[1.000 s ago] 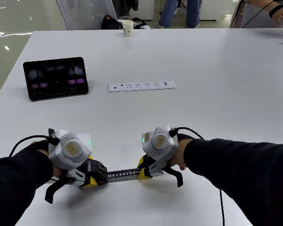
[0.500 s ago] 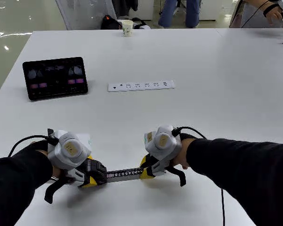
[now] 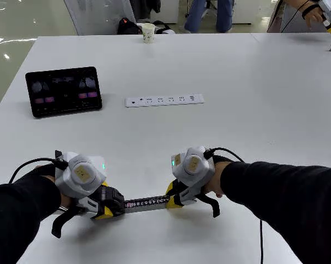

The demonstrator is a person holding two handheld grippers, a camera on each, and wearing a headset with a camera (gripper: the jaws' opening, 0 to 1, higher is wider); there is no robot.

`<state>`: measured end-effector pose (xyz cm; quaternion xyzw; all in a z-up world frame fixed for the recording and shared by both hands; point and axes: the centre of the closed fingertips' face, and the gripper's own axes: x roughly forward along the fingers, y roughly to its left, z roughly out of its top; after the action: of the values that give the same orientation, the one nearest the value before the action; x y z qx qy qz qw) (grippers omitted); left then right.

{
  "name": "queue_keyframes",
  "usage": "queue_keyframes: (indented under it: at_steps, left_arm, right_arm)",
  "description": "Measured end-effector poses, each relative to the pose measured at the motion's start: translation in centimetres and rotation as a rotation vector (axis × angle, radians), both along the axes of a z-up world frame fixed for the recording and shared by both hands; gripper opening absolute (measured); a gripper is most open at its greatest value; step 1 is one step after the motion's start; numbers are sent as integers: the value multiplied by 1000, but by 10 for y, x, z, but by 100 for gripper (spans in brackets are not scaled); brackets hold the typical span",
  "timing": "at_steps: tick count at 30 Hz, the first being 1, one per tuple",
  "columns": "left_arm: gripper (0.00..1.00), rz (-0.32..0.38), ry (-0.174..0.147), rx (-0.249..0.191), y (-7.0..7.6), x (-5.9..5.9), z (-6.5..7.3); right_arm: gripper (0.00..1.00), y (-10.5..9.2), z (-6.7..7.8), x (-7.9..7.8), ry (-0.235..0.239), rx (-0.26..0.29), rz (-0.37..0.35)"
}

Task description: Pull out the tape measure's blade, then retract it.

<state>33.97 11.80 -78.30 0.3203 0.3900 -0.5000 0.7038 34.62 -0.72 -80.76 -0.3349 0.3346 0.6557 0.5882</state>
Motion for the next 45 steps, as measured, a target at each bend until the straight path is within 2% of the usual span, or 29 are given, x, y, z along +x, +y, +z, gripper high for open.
queue_keyframes:
  at_steps: [45]
  left_arm:
    - [34, 1, -2, 4, 1, -2, 1]
  right_arm:
    - [10, -26, -2, 3, 13, -13, -25]
